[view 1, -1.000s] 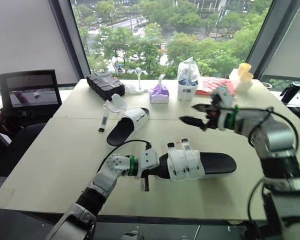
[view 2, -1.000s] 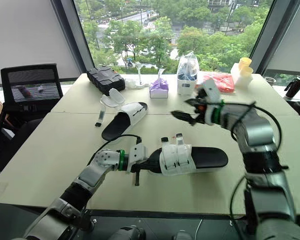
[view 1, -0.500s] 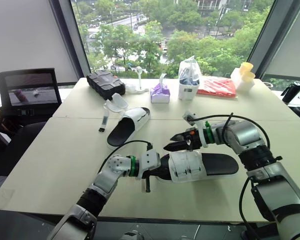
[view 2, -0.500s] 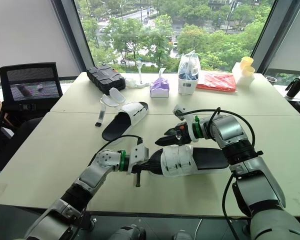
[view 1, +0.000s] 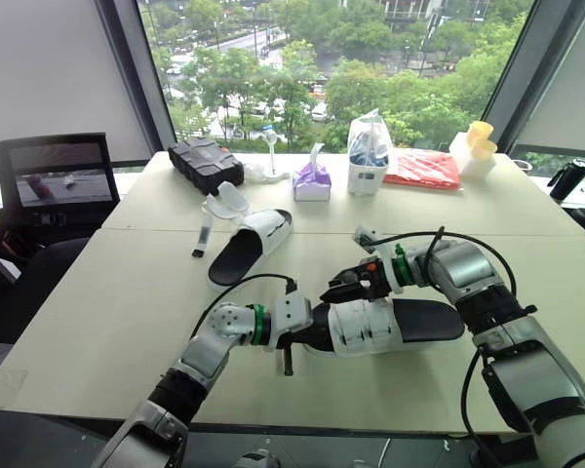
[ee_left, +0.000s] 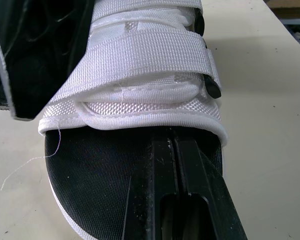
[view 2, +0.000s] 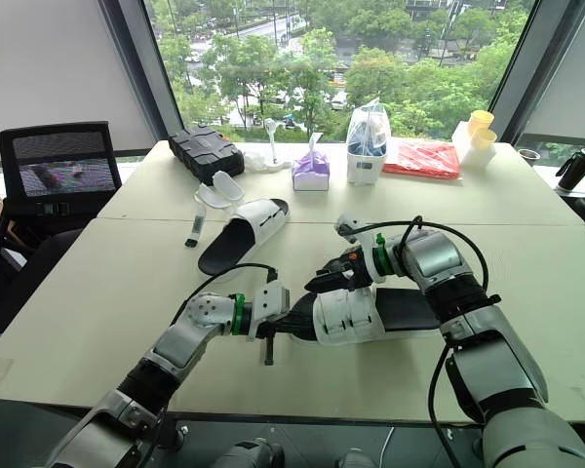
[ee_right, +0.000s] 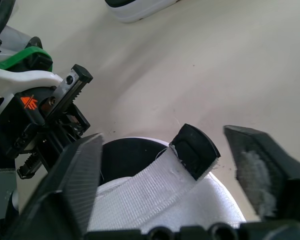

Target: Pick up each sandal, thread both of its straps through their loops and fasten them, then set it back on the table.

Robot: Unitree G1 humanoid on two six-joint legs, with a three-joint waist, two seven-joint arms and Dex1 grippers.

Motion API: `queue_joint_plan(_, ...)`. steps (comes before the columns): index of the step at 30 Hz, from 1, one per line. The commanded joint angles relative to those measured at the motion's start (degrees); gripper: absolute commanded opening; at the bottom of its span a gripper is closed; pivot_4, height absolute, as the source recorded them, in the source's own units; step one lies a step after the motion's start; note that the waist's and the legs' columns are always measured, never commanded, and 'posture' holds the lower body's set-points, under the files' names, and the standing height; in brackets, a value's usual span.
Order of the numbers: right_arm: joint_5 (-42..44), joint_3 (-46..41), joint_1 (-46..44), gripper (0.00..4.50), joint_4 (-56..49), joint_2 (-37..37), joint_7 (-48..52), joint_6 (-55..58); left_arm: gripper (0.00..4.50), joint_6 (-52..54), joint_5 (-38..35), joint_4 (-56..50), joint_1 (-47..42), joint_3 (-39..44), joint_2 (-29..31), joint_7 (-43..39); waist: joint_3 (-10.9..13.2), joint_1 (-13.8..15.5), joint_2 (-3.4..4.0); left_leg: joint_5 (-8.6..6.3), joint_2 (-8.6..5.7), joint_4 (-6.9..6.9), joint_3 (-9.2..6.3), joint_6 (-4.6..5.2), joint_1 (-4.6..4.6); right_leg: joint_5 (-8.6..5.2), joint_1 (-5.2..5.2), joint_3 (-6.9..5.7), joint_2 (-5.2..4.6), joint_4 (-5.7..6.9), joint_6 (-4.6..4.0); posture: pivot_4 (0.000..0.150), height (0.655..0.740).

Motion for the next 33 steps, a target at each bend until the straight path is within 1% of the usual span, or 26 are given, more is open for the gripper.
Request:
queue_joint_plan(1, 0.3, -1.6, -1.7, 2.16, -0.6, 0.2, 0.7, -0.2, 0.00, 3.7, 3.9, 4.1, 2.6, -3.6, 0.7, 0.5, 0.0, 0.0, 0.00, 0.00, 0.00, 0.00, 0.00, 0.00, 0.00, 0.00, 0.00, 0.00, 0.00, 0.00, 0.00, 0.150, 0.7400)
queue_joint_plan(2, 0.3, -1.7, -1.8, 1.69, -0.6, 0.2, 0.8, -0.2, 0.00, 3.7, 3.9, 4.2, 2.5, -3.6, 0.7, 0.5, 0.0, 0.0, 0.00, 0.00, 0.00, 0.00, 0.00, 0.00, 0.00, 0.00, 0.00, 0.00, 0.00, 0.00, 0.00, 0.150, 0.7400)
queue_joint_plan(3, 0.6, -2.0, -1.7, 1.10, -0.8, 0.1, 0.9, 0.2, 0.00, 3.7, 3.9, 4.2, 2.5, -3.6, 0.7, 0.5, 0.0, 0.0, 0.00, 0.00, 0.00, -0.01, 0.00, 0.00, 0.00, 0.00, 0.00, 0.00, 0.00, 0.00, 0.00, 0.150, 0.7400)
queue_joint_plan(4, 0.8, -2.2, -1.6, 0.65, -1.1, 0.1, 0.9, 0.6, 0.00, 3.7, 3.9, 4.3, 2.5, -3.6, 0.7, 0.5, 0.0, 0.0, 0.00, 0.00, 0.00, -0.01, 0.00, 0.00, 0.00, 0.00, 0.00, 0.00, 0.00, 0.00, 0.00, 0.150, 0.7400)
queue_joint_plan(5, 1.0, -2.3, -1.3, 0.07, -1.8, 0.0, 0.9, 1.0, 0.00, 3.7, 3.9, 4.2, 2.6, -3.6, 0.7, 0.5, 0.0, 0.0, 0.00, 0.00, 0.00, -0.01, 0.00, 0.00, 0.00, 0.00, 0.00, 0.00, 0.00, 0.00, 0.00, 0.150, 0.7400)
queue_joint_plan(9, 2.0, -3.2, -1.0, 0.03, -4.0, -0.7, 2.0, 1.8, 0.00, 3.6, 4.0, 4.5, 2.3, -3.7, 0.6, 0.4, 0.0, 0.0, 0.00, 0.00, -0.01, -0.02, 0.00, 0.00, 0.00, 0.00, -0.01, 0.00, 0.00, 0.00, 0.00, 0.150, 0.7400)
queue_joint_plan(13, 5.3, -6.7, -1.1, 0.03, -10.6, -2.8, 2.3, 4.9, 0.00, 3.7, 4.0, 4.4, 2.4, -3.8, 0.7, 0.3, 0.0, 0.1, 0.01, 0.00, -0.01, -0.03, -0.01, 0.00, -0.01, 0.00, -0.02, 0.00, -0.01, 0.00, 0.01, 0.150, 0.7400)
queue_joint_plan(16, 6.9, -8.0, -0.8, 0.03, -13.5, -3.6, 1.9, 6.3, 0.00, 3.6, 4.1, 4.3, 2.5, -3.9, 0.7, 0.2, 0.0, 0.0, 0.00, -0.01, -0.01, -0.03, -0.01, -0.01, -0.04, -0.02, -0.04, 0.00, -0.02, -0.02, 0.02, 0.150, 0.7400)
queue_joint_plan(19, 12.0, -12.6, -1.0, 0.03, -22.2, -6.1, 2.2, 10.6, 0.00, 3.0, 4.9, 4.5, 2.6, -5.0, 1.1, -0.7, 0.0, 0.1, 0.02, -0.01, 0.00, -0.04, -0.01, -0.01, -0.05, -0.02, -0.05, 0.00, -0.03, -0.01, 0.02, 0.150, 0.7400)
queue_joint_plan(21, 14.1, -14.1, -1.0, 0.03, -25.2, -7.1, 1.9, 11.9, 0.00, 2.4, 5.3, 4.7, 2.5, -5.5, 1.3, -1.2, 0.0, 0.0, -0.01, -0.01, 0.00, -0.04, -0.02, -0.01, -0.09, -0.03, -0.08, 0.00, -0.03, -0.02, 0.02, 0.150, 0.7400)
queue_joint_plan(25, 12.6, -13.4, -1.7, 0.03, -23.9, -7.1, -1.0, 9.4, 0.00, 1.9, 5.4, 5.0, 2.2, -5.9, 1.4, -1.8, 0.1, -0.3, -0.03, -0.01, 0.02, -0.05, -0.01, -0.01, -0.11, -0.07, -0.15, 0.01, -0.03, -0.01, -0.05, 0.150, 0.7400)
queue_joint_plan(28, 8.4, -10.1, -1.2, 0.03, -20.0, -7.0, -2.4, 3.8, 0.00, 1.7, 5.5, 5.1, 2.2, -6.1, 1.5, -2.1, 0.1, -0.2, -0.04, -0.01, 0.07, -0.09, -0.01, -0.01, -0.11, -0.05, -0.20, 0.01, 0.02, 0.00, -0.02, 0.150, 0.7400)
queue_joint_plan(33, 4.1, -6.8, -1.0, 0.03, -13.0, -5.5, -2.8, -3.3, 0.00, 1.4, 5.5, 5.3, 2.2, -6.2, 1.7, -1.9, 0.1, -0.2, -0.04, 0.00, 0.05, -0.10, -0.01, -0.01, -0.11, -0.02, -0.19, 0.01, 0.02, -0.04, 0.04, 0.150, 0.7400)
